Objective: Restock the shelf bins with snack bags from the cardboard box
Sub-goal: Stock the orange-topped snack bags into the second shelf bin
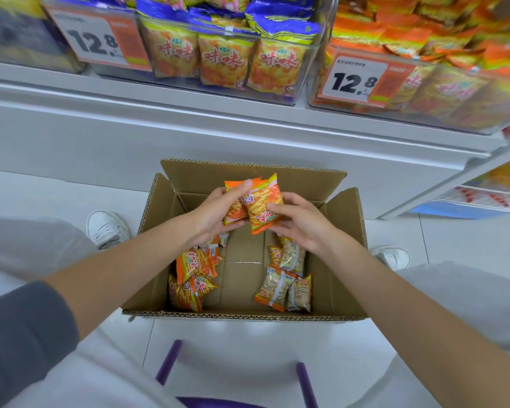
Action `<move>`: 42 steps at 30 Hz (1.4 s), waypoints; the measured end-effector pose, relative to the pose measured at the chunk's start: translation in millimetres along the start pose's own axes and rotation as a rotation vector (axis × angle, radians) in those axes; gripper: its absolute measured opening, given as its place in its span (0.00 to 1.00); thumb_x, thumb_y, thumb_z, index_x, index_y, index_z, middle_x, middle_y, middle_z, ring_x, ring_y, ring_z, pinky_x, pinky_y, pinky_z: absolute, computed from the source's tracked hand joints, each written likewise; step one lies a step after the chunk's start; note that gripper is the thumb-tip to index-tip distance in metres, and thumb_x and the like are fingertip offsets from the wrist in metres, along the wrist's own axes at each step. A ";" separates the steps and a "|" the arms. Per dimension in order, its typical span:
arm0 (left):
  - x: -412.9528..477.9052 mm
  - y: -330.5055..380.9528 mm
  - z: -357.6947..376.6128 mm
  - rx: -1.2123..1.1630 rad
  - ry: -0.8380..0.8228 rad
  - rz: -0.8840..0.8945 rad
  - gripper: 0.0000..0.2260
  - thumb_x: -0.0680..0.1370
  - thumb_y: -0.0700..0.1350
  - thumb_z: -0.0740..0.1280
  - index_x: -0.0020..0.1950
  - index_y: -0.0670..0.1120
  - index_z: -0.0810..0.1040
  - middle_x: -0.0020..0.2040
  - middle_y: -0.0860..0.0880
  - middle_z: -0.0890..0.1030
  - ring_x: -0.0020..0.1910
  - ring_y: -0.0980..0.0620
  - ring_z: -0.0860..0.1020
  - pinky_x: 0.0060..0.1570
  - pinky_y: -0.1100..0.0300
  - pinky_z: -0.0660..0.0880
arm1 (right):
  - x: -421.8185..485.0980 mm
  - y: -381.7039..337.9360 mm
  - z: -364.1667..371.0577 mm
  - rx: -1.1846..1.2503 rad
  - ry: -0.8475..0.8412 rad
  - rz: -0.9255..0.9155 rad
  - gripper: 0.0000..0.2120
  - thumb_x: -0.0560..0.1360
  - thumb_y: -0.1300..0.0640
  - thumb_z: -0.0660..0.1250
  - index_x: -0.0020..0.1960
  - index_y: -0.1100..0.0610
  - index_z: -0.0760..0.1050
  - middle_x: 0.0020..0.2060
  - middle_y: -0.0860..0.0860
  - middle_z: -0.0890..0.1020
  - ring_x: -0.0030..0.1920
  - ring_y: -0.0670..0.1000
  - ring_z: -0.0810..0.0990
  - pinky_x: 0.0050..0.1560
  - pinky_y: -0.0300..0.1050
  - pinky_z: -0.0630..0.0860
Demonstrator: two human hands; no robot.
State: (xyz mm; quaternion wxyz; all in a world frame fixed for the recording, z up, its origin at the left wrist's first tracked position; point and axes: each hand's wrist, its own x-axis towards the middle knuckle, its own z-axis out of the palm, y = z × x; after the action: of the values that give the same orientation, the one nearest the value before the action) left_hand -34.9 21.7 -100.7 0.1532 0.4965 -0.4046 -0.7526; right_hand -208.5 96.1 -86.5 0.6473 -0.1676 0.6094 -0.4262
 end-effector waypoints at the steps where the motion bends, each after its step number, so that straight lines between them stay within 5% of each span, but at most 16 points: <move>1: -3.3 5.3 -1.9 0.027 -0.008 -0.003 0.34 0.68 0.66 0.71 0.68 0.49 0.70 0.62 0.49 0.80 0.58 0.53 0.81 0.56 0.54 0.79 | -3.9 -7.0 -1.1 -0.141 0.010 -0.098 0.20 0.72 0.65 0.72 0.62 0.59 0.74 0.59 0.59 0.80 0.54 0.56 0.82 0.54 0.51 0.80; 5: -25.8 23.1 2.5 0.277 -0.115 0.024 0.30 0.69 0.65 0.69 0.65 0.51 0.70 0.59 0.50 0.81 0.56 0.54 0.81 0.56 0.54 0.79 | -28.0 -42.8 4.7 -0.827 -0.091 -0.432 0.39 0.68 0.67 0.75 0.72 0.47 0.65 0.58 0.50 0.73 0.49 0.49 0.79 0.43 0.38 0.79; 9: -46.8 34.8 11.9 0.194 -0.175 0.041 0.22 0.75 0.54 0.69 0.66 0.47 0.70 0.57 0.47 0.82 0.54 0.51 0.83 0.51 0.55 0.81 | -54.0 -63.5 17.7 -0.881 -0.161 -0.550 0.53 0.70 0.64 0.75 0.76 0.35 0.43 0.62 0.47 0.70 0.51 0.46 0.80 0.46 0.43 0.81; 11: -57.1 48.0 15.5 0.037 -0.150 0.066 0.22 0.77 0.51 0.67 0.68 0.44 0.70 0.58 0.44 0.82 0.57 0.48 0.82 0.52 0.53 0.81 | -63.5 -68.2 18.5 -0.803 -0.035 -0.610 0.51 0.71 0.58 0.76 0.78 0.41 0.43 0.67 0.45 0.66 0.64 0.43 0.72 0.54 0.38 0.77; 13: -63.9 64.0 22.5 -0.075 -0.172 0.103 0.21 0.78 0.52 0.66 0.68 0.44 0.71 0.60 0.42 0.81 0.59 0.47 0.80 0.55 0.52 0.80 | -67.9 -76.6 17.1 -0.659 0.033 -0.532 0.40 0.72 0.49 0.74 0.77 0.48 0.56 0.66 0.43 0.69 0.67 0.45 0.69 0.64 0.43 0.72; 15: -72.9 85.7 36.3 -0.067 -0.177 0.158 0.20 0.79 0.54 0.64 0.67 0.46 0.71 0.59 0.43 0.82 0.59 0.47 0.80 0.54 0.51 0.80 | -77.8 -89.3 15.0 -0.590 -0.008 -0.480 0.22 0.76 0.45 0.67 0.67 0.52 0.70 0.60 0.46 0.79 0.61 0.47 0.78 0.67 0.52 0.73; 18: -85.0 123.4 61.3 0.083 -0.138 0.258 0.19 0.79 0.60 0.60 0.66 0.52 0.70 0.59 0.47 0.81 0.58 0.50 0.80 0.54 0.47 0.79 | -99.4 -116.6 18.7 -0.409 -0.080 -0.488 0.12 0.81 0.46 0.59 0.62 0.49 0.71 0.53 0.46 0.83 0.51 0.43 0.83 0.55 0.40 0.79; 22: -100.7 178.6 92.2 0.399 -0.074 0.413 0.17 0.81 0.61 0.53 0.57 0.53 0.74 0.53 0.50 0.83 0.51 0.55 0.80 0.59 0.54 0.76 | -113.4 -154.6 7.2 -0.334 -0.020 -0.609 0.27 0.74 0.41 0.66 0.68 0.52 0.66 0.59 0.51 0.80 0.57 0.48 0.82 0.59 0.43 0.77; 25: -95.5 212.4 105.4 0.653 -0.107 0.513 0.24 0.75 0.67 0.55 0.50 0.51 0.79 0.50 0.51 0.84 0.52 0.52 0.81 0.63 0.50 0.74 | -111.2 -181.6 -11.2 -0.301 0.097 -0.667 0.25 0.73 0.48 0.72 0.64 0.58 0.70 0.56 0.55 0.82 0.53 0.52 0.83 0.56 0.48 0.79; 28: -75.2 239.1 111.5 0.722 -0.107 0.641 0.21 0.77 0.66 0.60 0.56 0.50 0.79 0.50 0.54 0.83 0.48 0.58 0.81 0.57 0.58 0.78 | -102.0 -209.6 -27.2 -0.266 0.211 -0.701 0.20 0.75 0.52 0.71 0.62 0.59 0.72 0.52 0.54 0.83 0.49 0.52 0.84 0.50 0.47 0.81; 32: -30.5 269.3 105.9 0.752 0.168 0.838 0.23 0.77 0.60 0.64 0.68 0.49 0.74 0.56 0.51 0.76 0.54 0.55 0.76 0.51 0.63 0.72 | -73.9 -252.4 -48.2 -0.356 0.359 -0.847 0.12 0.75 0.56 0.71 0.56 0.55 0.73 0.44 0.45 0.80 0.42 0.42 0.80 0.34 0.28 0.74; 36: 9.4 290.6 98.2 0.703 0.224 0.817 0.29 0.75 0.62 0.67 0.71 0.48 0.72 0.61 0.49 0.76 0.60 0.51 0.76 0.58 0.59 0.72 | -25.8 -285.6 -52.1 -0.488 0.341 -0.792 0.14 0.73 0.50 0.73 0.56 0.53 0.77 0.50 0.48 0.83 0.49 0.47 0.82 0.45 0.38 0.76; 42: 36.6 313.0 111.5 0.746 0.239 0.785 0.32 0.74 0.57 0.71 0.74 0.48 0.67 0.64 0.50 0.74 0.60 0.52 0.74 0.52 0.63 0.68 | -3.1 -306.4 -55.5 -0.669 0.248 -0.722 0.17 0.71 0.48 0.74 0.57 0.48 0.73 0.45 0.38 0.78 0.49 0.38 0.77 0.40 0.26 0.70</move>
State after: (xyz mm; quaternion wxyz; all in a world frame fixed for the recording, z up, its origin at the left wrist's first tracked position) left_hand -202.5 -146.4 134.7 0.2808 0.4110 -0.7782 -0.3829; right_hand -366.3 -62.7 129.9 0.2924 -0.5137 0.6881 -0.4209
